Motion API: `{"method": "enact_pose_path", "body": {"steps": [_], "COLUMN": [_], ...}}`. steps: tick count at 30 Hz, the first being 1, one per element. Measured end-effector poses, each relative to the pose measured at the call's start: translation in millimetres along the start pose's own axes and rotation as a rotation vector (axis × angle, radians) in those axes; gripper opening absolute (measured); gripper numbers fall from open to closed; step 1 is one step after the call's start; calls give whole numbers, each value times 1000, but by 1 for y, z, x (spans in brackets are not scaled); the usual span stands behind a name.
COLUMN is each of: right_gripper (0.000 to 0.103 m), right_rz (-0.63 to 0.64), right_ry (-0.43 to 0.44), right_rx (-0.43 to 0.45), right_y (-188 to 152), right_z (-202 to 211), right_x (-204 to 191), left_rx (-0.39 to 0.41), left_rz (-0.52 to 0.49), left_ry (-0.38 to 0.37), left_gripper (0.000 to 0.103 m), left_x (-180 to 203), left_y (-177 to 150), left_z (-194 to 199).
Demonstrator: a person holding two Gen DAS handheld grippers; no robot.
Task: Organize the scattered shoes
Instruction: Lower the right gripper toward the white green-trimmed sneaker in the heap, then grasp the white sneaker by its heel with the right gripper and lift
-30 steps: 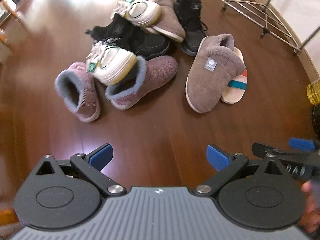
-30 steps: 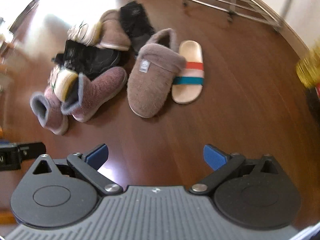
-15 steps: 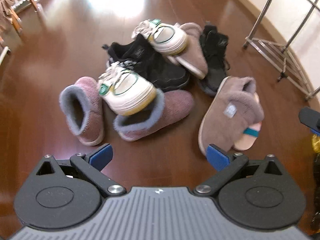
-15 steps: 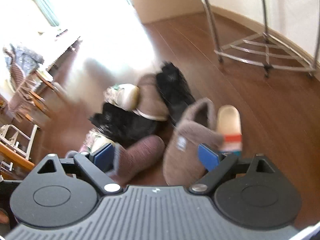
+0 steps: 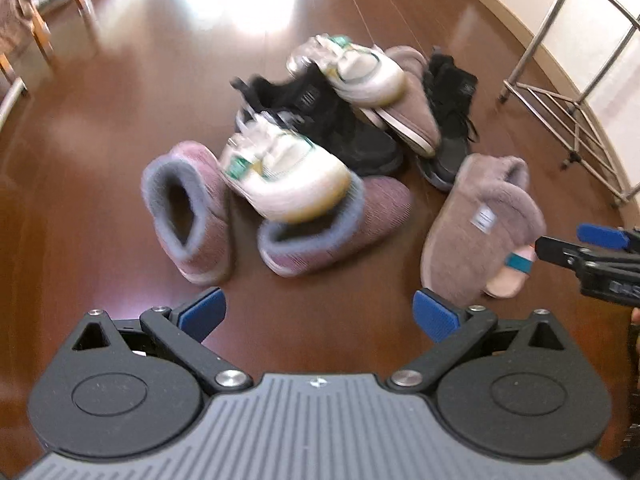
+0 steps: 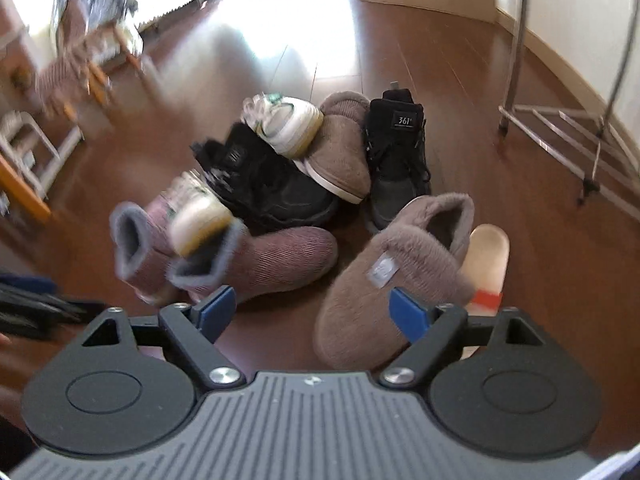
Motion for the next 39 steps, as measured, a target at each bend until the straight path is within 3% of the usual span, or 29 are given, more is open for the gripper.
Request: {"method": "enact_pose_path", "body": {"steps": [2, 5, 8, 11, 14, 16, 19, 23, 27, 29, 31, 33, 36, 39], "right_gripper": [60, 58, 57, 58, 58, 58, 58, 57, 55, 55, 29, 12, 8, 6], "right_rz": [34, 79, 146, 203, 282, 318, 361, 407, 366, 360, 387, 375, 415, 348], "right_ry": [-20, -27, -38, -81, -172, -211, -298, -403, -522, -626, -686, -669, -654, -507], "right_rx": [-32, -79, -105, -93, -63, -47, -42, -51, -131, -207, -241, -220, -213, -175], "right_y": [12, 37, 72, 113, 200, 239, 309, 356, 368, 364, 357, 352, 349, 351], "right_z": [-26, -61, -86, -100, -123, -133, -160, -200, -251, -280, -296, -298, -288, -255], "right_x": [0, -8, -27, -44, -76, -91, -122, -150, -154, -149, -147, -148, -144, -123], "left_rx": [40, 76, 54, 44, 22, 10, 18, -8, -68, -84, -87, -85, -65, -59], "left_rz": [-9, 13, 65, 142, 176, 184, 194, 247, 285, 284, 284, 294, 302, 279], "left_ry": [53, 164, 146, 70, 18, -9, 4, 28, 59, 97, 123, 125, 102, 93], "left_gripper": [101, 101, 101, 101, 101, 101, 101, 101, 101, 101, 101, 101, 101, 101], "left_x": [-11, -34, -53, -71, -83, -92, -102, -131, -153, -160, -166, -170, -168, -161], "left_y": [12, 46, 64, 63, 52, 43, 34, 13, -9, -19, -25, -28, -28, -25], "left_z": [-3, -22, -42, -53, -59, -61, -58, -55, -58, -57, -53, -49, -44, -46]}}
Point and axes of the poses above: each gripper's, at about its wrist camera, not at the fingertips, and z roughly against the way its jaws point, x to its right, y to its top, the point moved 7 cm from there along -z, roughly the way its jaws point, and after that the axes turned 14 degrees about -x, right-handed, at the moved point
